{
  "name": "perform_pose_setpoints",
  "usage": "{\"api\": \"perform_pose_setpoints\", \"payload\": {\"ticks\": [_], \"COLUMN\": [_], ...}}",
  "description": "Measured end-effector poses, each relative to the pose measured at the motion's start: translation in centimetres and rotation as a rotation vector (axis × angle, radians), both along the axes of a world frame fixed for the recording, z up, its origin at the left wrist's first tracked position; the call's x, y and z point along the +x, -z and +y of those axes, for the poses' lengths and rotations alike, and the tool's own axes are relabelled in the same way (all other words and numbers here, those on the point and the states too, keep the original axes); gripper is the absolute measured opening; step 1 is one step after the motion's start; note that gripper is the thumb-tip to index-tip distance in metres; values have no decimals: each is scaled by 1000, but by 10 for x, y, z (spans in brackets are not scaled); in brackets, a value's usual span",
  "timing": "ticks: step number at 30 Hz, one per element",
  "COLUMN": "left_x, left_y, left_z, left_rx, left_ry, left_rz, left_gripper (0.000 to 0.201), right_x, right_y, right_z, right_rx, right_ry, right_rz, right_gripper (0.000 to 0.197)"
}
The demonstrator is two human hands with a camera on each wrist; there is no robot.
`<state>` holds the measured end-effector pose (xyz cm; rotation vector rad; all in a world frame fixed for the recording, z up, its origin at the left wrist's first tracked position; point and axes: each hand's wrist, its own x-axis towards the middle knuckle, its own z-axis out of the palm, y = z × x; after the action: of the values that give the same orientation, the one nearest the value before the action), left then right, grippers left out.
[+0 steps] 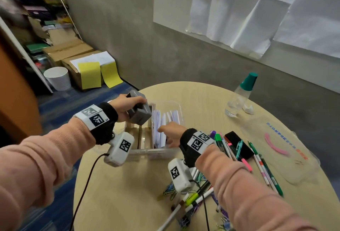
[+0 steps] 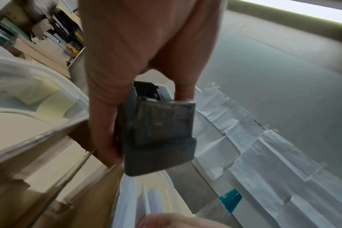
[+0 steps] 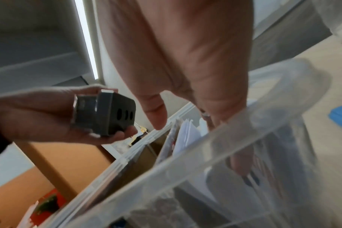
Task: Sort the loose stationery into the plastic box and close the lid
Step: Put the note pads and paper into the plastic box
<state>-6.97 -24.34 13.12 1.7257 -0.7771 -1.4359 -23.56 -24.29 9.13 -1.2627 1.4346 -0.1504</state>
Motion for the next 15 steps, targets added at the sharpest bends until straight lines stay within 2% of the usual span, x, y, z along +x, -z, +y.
{"api": "perform_pose_setpoints", "payload": {"ticks": [5, 8, 10, 12, 14, 15], "left_x": [2, 1, 0, -3, -5, -7], "left_y": [0, -1, -2, -2, -3, -3], "left_z": [1, 0, -2, -2, -4, -5], "left_rx": [11, 11, 14, 27, 36, 39], "left_ry": [4, -10, -15, -10, -4, -2], "left_rz": [50, 86, 105, 123, 134, 136], "left_gripper": [41, 38, 40, 43, 47, 50], "right_x": [13, 17, 17, 17, 16, 14], "right_y": [8, 13, 15, 17, 16, 16], "right_z": [-3, -5, -6, -8, -7, -8], "right_rx": [-57, -108, -136, -171, -251, -313], "right_ry": [-34, -86, -103, -105, -134, -161], "right_rz": [136, 214, 248, 290, 336, 369], "right_gripper": [73, 71, 66, 72, 78, 73]}}
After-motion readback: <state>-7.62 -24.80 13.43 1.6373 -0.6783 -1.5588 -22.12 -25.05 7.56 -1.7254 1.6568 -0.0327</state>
